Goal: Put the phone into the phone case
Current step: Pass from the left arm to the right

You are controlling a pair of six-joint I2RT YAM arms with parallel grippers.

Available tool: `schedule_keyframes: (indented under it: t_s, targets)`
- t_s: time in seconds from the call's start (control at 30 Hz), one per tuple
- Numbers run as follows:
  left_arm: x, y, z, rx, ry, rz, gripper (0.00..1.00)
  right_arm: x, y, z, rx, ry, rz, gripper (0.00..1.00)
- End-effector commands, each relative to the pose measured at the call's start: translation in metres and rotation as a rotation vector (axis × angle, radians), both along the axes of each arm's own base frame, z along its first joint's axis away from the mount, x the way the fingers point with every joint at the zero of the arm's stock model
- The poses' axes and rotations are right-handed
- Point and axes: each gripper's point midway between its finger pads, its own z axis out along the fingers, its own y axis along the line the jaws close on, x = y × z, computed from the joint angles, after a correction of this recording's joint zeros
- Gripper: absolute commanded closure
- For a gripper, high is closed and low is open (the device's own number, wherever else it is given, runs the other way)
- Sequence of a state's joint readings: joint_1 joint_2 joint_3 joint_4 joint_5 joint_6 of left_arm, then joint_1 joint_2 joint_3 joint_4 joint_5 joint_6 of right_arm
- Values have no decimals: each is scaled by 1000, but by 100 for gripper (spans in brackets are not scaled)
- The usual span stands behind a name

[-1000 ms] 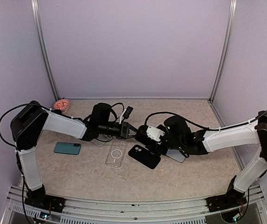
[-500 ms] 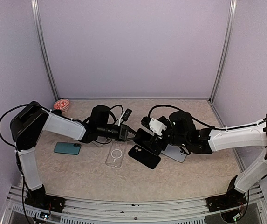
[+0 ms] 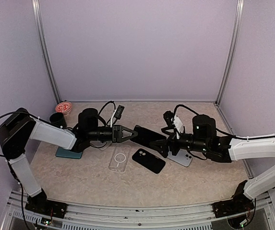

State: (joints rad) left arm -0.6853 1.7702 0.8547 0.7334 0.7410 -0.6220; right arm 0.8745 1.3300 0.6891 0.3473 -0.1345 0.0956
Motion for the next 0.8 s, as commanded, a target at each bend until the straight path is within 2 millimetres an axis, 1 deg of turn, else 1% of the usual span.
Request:
schedule_keyframes:
  t_s: [0.0, 0.03, 0.13, 0.27, 0.3, 0.37, 0.43, 0.57, 0.67, 0.77]
  targets:
    - [-3, 14, 62, -178, -161, 15, 100, -10, -13, 24, 224, 108, 17, 1]
    - [-4, 14, 64, -179, -164, 11, 100, -11, -18, 33, 262, 98, 15, 1]
    - [-8, 13, 67, -189, -166, -15, 100, -12, -30, 46, 325, 77, -7, 1]
    - [-16, 16, 75, -236, -181, -37, 100, -5, -46, 50, 386, 95, -52, 1]
    - [-17, 16, 77, -248, -186, -42, 100, -2, -51, 49, 410, 122, -57, 1]
    - [-18, 17, 80, -261, -188, -46, 100, -2, -53, 49, 451, 176, -24, 1]
    - [-19, 16, 82, -268, -187, -48, 100, -4, -51, 52, 486, 219, 26, 0]
    - [-20, 18, 89, -298, -184, -45, 100, -8, -40, 57, 510, 279, 101, 1]
    - [-15, 17, 89, -303, -158, -27, 100, -11, -31, 58, 524, 324, 159, 1]
    - [-10, 14, 85, -298, -128, -14, 100, -16, -25, 62, 558, 353, 211, 2]
